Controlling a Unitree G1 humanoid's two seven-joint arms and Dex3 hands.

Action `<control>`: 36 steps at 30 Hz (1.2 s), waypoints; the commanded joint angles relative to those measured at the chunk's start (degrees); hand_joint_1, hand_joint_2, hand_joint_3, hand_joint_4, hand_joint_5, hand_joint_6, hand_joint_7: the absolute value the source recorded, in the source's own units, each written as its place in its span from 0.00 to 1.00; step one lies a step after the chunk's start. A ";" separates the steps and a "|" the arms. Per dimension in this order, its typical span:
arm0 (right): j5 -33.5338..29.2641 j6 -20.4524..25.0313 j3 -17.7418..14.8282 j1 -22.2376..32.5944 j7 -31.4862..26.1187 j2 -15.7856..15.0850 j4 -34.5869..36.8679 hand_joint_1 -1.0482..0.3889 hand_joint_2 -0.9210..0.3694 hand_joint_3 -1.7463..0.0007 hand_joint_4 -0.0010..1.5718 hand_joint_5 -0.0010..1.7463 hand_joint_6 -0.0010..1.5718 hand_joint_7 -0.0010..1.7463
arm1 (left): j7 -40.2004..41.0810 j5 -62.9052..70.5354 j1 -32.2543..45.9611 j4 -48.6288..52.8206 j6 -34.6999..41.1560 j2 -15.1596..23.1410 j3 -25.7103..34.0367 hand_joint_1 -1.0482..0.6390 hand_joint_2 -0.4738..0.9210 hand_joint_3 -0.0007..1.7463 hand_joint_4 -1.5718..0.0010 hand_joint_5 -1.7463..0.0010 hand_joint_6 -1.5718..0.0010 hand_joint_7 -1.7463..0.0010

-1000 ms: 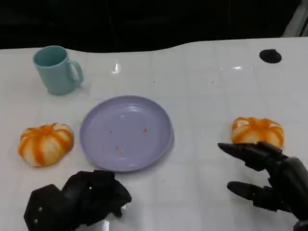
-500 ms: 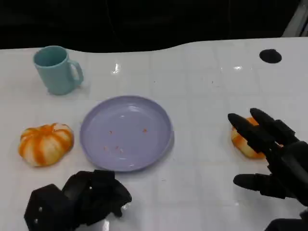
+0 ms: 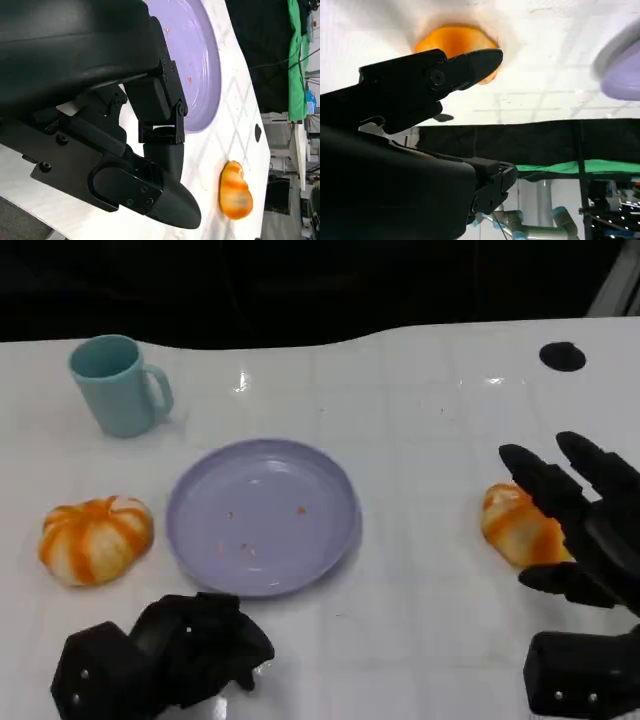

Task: Grasp the bread from the table and place it into the plate.

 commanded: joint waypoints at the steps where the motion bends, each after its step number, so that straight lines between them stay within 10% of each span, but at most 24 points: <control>1: -0.34 1.90 1.62 -2.55 0.49 -0.63 3.00 0.28 0.01 0.99 0.00 0.00 0.08 0.02 | -0.10 0.03 0.53 0.20 0.61 0.40 0.18 0.00 0.94 0.00 0.45 0.13 0.18 0.57; 32: 0.00 12.18 11.50 -14.98 1.26 3.49 23.16 0.45 0.10 1.00 0.12 0.06 0.21 0.02 | 0.79 0.56 2.86 -4.11 2.77 0.21 -0.26 0.01 0.94 0.00 0.45 0.12 0.18 0.56; 36: 0.44 12.04 12.01 -16.30 0.41 3.57 25.57 0.49 0.08 1.00 0.26 0.09 0.31 0.04 | 0.68 0.59 3.03 -4.27 2.87 0.32 -0.25 0.00 0.94 0.00 0.45 0.12 0.18 0.56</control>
